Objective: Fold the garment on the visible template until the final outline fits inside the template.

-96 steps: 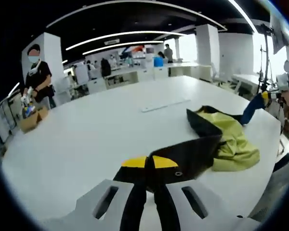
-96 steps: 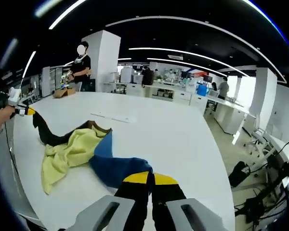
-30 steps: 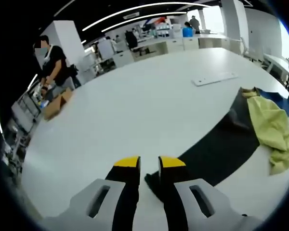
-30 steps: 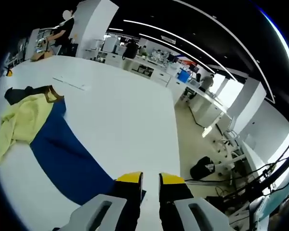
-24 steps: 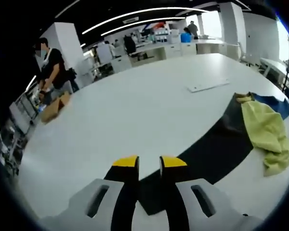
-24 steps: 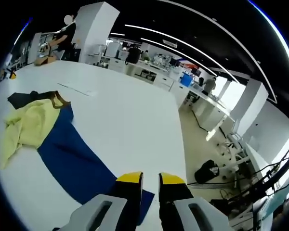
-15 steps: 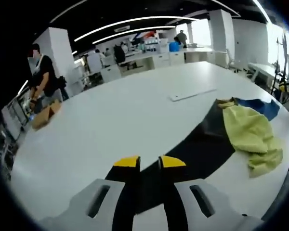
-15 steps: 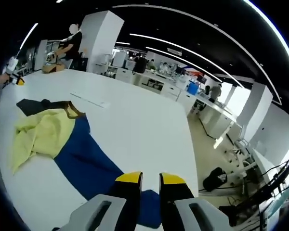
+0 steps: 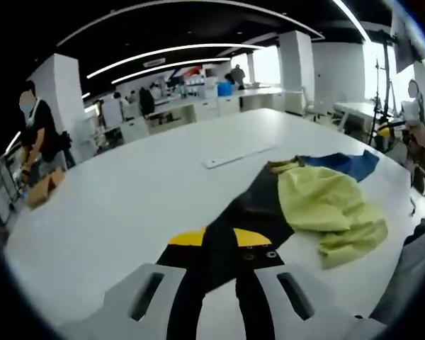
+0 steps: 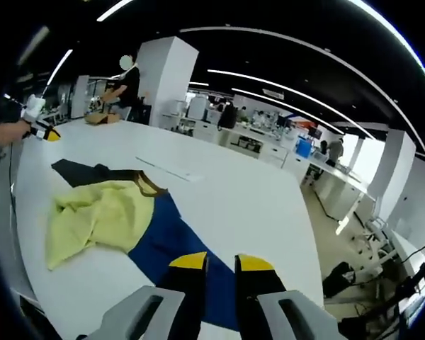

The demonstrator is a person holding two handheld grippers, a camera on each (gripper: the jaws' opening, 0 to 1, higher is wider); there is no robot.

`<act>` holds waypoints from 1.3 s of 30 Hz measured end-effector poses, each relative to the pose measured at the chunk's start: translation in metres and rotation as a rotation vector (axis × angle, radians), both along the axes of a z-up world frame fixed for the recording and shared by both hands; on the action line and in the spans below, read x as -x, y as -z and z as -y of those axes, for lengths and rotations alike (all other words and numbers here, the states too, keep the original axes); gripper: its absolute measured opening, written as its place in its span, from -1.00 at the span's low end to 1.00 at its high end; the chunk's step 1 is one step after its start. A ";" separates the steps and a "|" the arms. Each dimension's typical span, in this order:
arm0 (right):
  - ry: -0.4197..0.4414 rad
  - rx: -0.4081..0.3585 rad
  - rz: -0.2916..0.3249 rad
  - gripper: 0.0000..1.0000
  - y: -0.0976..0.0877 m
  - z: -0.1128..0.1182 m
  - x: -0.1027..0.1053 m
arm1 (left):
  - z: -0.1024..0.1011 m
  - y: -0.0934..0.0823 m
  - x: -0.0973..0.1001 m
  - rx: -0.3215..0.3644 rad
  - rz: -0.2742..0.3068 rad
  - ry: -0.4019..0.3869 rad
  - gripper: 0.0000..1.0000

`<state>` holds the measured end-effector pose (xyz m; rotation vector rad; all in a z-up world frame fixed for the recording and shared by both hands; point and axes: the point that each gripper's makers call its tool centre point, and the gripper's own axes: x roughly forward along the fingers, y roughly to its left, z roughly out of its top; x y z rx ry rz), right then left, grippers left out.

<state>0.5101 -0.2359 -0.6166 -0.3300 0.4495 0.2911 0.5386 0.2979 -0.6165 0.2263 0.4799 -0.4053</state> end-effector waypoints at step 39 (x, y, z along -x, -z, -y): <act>-0.245 -0.073 -0.176 -0.76 0.070 -0.104 0.071 | 0.084 0.067 0.085 0.070 -0.162 0.166 -0.79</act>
